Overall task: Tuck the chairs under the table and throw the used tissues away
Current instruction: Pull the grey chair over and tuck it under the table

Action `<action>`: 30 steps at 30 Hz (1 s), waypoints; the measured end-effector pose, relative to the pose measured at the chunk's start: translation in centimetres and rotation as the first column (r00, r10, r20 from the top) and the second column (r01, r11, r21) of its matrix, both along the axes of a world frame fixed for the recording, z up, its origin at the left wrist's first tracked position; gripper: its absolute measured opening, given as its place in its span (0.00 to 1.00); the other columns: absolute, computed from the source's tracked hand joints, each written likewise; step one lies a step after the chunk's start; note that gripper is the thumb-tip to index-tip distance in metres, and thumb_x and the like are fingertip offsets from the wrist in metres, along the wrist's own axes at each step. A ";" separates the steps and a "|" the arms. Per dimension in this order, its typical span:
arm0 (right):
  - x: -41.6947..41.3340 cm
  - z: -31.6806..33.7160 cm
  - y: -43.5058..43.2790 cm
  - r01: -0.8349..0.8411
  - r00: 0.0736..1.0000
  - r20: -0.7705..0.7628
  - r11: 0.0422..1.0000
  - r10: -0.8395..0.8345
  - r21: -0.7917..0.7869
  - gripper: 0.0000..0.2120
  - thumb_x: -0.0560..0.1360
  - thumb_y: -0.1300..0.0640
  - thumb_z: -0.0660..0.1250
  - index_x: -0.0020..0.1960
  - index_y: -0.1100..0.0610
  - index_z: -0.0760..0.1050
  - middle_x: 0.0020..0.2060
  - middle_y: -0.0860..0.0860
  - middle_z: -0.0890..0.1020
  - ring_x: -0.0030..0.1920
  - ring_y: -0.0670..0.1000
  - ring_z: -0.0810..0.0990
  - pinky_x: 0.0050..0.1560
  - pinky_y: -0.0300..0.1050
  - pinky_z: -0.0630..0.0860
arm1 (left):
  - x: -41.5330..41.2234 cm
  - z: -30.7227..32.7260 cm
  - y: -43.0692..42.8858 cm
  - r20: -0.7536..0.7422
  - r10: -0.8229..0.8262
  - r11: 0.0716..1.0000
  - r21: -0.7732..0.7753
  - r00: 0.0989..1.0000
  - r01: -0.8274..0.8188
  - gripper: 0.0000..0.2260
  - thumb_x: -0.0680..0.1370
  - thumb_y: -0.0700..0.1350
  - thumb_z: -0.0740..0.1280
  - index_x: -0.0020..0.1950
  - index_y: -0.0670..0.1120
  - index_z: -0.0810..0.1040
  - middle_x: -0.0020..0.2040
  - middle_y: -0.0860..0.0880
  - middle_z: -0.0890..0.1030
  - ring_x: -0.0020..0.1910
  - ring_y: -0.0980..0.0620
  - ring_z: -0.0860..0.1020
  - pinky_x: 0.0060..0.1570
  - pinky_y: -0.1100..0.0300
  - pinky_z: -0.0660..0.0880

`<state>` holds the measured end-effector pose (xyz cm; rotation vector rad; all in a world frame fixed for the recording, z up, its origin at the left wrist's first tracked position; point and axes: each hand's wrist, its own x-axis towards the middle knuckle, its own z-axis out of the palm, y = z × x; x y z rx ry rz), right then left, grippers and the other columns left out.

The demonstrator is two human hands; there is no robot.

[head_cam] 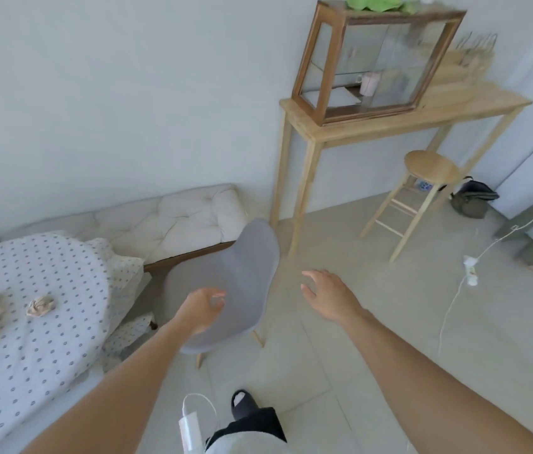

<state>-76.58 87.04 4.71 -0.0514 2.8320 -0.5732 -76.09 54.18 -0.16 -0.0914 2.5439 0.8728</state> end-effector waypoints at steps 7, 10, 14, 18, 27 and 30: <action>-10.8 0.5 0.9 -0.029 0.999 0.016 0.999 0.028 0.022 0.23 0.83 0.48 0.61 0.76 0.54 0.71 0.67 0.58 0.78 0.69 0.61 0.74 0.68 0.56 0.72 | -10.0 0.3 2.6 -0.004 0.041 0.998 0.044 0.999 -0.041 0.17 0.81 0.45 0.65 0.70 0.48 0.79 0.68 0.49 0.81 0.68 0.48 0.78 0.66 0.56 0.73; -14.3 0.0 0.1 -0.052 0.998 0.039 0.999 0.052 -0.001 0.23 0.83 0.48 0.61 0.76 0.54 0.71 0.67 0.58 0.78 0.70 0.61 0.74 0.69 0.56 0.72 | -12.5 -0.1 2.1 0.012 0.052 0.998 0.044 0.999 -0.052 0.16 0.81 0.46 0.65 0.69 0.50 0.80 0.68 0.51 0.81 0.66 0.50 0.79 0.66 0.56 0.75; -19.0 -1.1 -1.3 -0.117 0.990 0.078 0.993 0.119 -0.027 0.23 0.83 0.48 0.61 0.75 0.53 0.72 0.68 0.57 0.78 0.71 0.60 0.73 0.69 0.56 0.72 | -15.0 -0.9 0.9 0.015 0.096 0.995 0.029 0.995 -0.097 0.16 0.81 0.46 0.65 0.68 0.51 0.80 0.70 0.52 0.80 0.67 0.49 0.78 0.67 0.54 0.74; -24.2 -2.8 -2.9 -0.243 0.960 0.127 0.968 0.249 -0.063 0.22 0.83 0.47 0.60 0.75 0.52 0.71 0.71 0.54 0.76 0.72 0.57 0.72 0.71 0.54 0.71 | -15.7 -2.2 -0.1 0.033 0.205 0.979 0.007 0.978 -0.205 0.16 0.81 0.48 0.64 0.69 0.51 0.79 0.70 0.53 0.79 0.65 0.51 0.79 0.66 0.56 0.75; -36.6 -6.5 -8.4 -0.585 0.780 0.185 0.802 0.598 -0.124 0.20 0.83 0.49 0.61 0.73 0.53 0.74 0.71 0.54 0.76 0.73 0.55 0.72 0.70 0.48 0.67 | -14.6 -4.0 1.2 0.107 0.620 0.784 -0.052 0.777 -0.618 0.16 0.81 0.47 0.63 0.67 0.53 0.81 0.64 0.50 0.83 0.59 0.51 0.82 0.59 0.57 0.78; -39.1 -7.7 -9.0 -0.674 0.689 0.235 0.725 0.686 -0.141 0.19 0.83 0.50 0.62 0.71 0.54 0.76 0.69 0.54 0.78 0.72 0.56 0.73 0.71 0.48 0.67 | -14.0 -3.5 4.1 0.097 0.732 0.680 -0.039 0.674 -0.733 0.16 0.82 0.49 0.63 0.68 0.52 0.80 0.66 0.52 0.82 0.63 0.52 0.80 0.63 0.57 0.75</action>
